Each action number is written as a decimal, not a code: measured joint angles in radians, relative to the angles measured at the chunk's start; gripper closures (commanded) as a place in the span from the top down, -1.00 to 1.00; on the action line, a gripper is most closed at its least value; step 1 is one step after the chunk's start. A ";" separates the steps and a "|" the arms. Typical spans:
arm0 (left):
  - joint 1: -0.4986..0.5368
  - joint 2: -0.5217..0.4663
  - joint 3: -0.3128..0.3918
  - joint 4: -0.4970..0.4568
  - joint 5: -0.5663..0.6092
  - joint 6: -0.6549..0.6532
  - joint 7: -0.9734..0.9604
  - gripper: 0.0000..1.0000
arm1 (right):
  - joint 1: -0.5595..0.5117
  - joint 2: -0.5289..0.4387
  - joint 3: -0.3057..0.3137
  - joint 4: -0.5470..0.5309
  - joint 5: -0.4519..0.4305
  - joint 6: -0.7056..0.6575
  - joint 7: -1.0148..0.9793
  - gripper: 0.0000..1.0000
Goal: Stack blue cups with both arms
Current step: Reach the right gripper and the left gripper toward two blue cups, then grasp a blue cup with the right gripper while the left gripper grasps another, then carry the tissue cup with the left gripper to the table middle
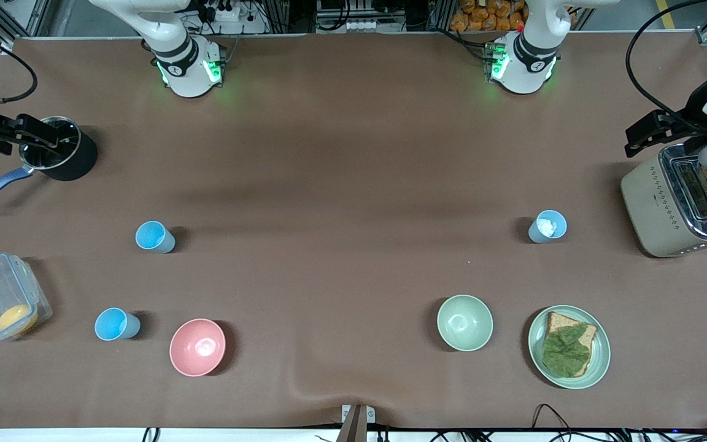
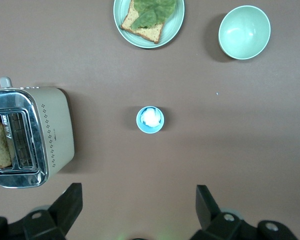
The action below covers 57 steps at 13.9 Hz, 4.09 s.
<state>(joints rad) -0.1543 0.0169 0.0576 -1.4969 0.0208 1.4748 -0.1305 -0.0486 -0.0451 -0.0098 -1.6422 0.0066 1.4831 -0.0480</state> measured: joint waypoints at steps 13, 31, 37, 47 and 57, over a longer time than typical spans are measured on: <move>0.030 0.081 0.003 -0.622 -0.005 0.733 0.012 1.00 | -0.078 0.279 -0.001 -0.080 0.011 0.159 -0.037 1.00; 0.091 0.294 -0.001 -0.697 0.001 0.942 0.058 -1.00 | -0.079 0.569 0.020 -0.217 0.030 0.580 -0.121 -1.00; 0.087 0.284 -0.106 -0.625 -0.006 0.951 0.016 -1.00 | -0.058 0.569 0.021 -0.214 0.031 0.579 -0.121 -1.00; -0.118 0.372 -0.221 -0.397 -0.007 0.941 -0.337 -1.00 | -0.027 0.512 0.042 -0.100 0.033 0.391 -0.121 -1.00; -0.372 0.610 -0.222 -0.167 -0.007 0.934 -0.751 -1.00 | 0.125 0.497 0.045 -0.017 0.102 0.239 0.077 -1.00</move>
<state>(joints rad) -0.5267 0.6266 -0.1640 -1.6640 0.0134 2.4091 -0.8811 0.0763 0.4522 0.0348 -1.6589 0.1082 1.7219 0.0286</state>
